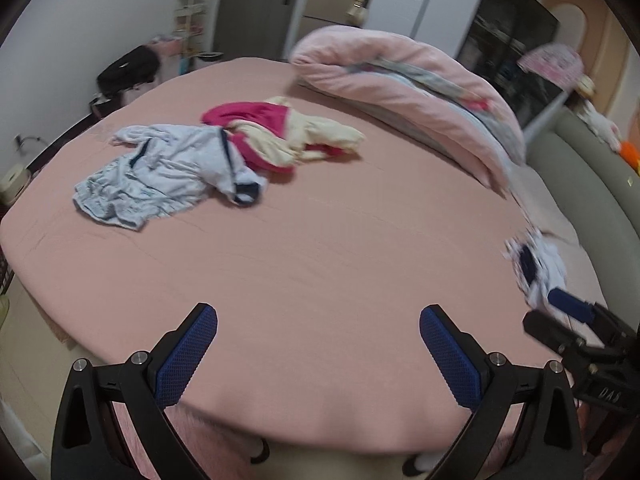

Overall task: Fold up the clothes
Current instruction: 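Move both grippers toward the clothes pile on the bed, then grasp the white navy-trimmed shirt hem with both grippers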

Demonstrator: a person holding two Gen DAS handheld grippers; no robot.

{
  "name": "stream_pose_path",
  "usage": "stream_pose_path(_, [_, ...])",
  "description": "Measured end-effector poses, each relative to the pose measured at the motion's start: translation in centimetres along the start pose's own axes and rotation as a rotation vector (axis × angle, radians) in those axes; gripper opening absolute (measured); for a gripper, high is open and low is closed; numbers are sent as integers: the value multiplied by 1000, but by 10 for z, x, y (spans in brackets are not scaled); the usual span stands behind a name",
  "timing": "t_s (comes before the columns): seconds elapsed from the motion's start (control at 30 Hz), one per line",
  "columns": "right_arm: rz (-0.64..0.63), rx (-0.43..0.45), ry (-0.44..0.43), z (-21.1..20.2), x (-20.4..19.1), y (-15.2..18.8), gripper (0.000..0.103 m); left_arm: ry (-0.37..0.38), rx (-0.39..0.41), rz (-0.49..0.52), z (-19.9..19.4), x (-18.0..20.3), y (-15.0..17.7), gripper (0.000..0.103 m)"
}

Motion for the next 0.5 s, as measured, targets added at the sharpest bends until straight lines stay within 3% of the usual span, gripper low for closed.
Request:
stream_pose_path(0.2, [-39, -57, -7, 79, -37, -38, 86, -38, 77, -134, 49, -54, -54, 103])
stream_pose_path(0.5, [-73, -147, -42, 207, -78, -80, 86, -66, 34, -141, 165, -108, -109, 100])
Point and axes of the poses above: each gripper's, at about its wrist camera, not at the fingertips, and z roughly the way its jaws point, x to its right, y to its underside, the point moved 6 cm from there along z, roughly the way its jaws point, and after that the axes turned 4 degrees about -z, right-handed, at the moved point
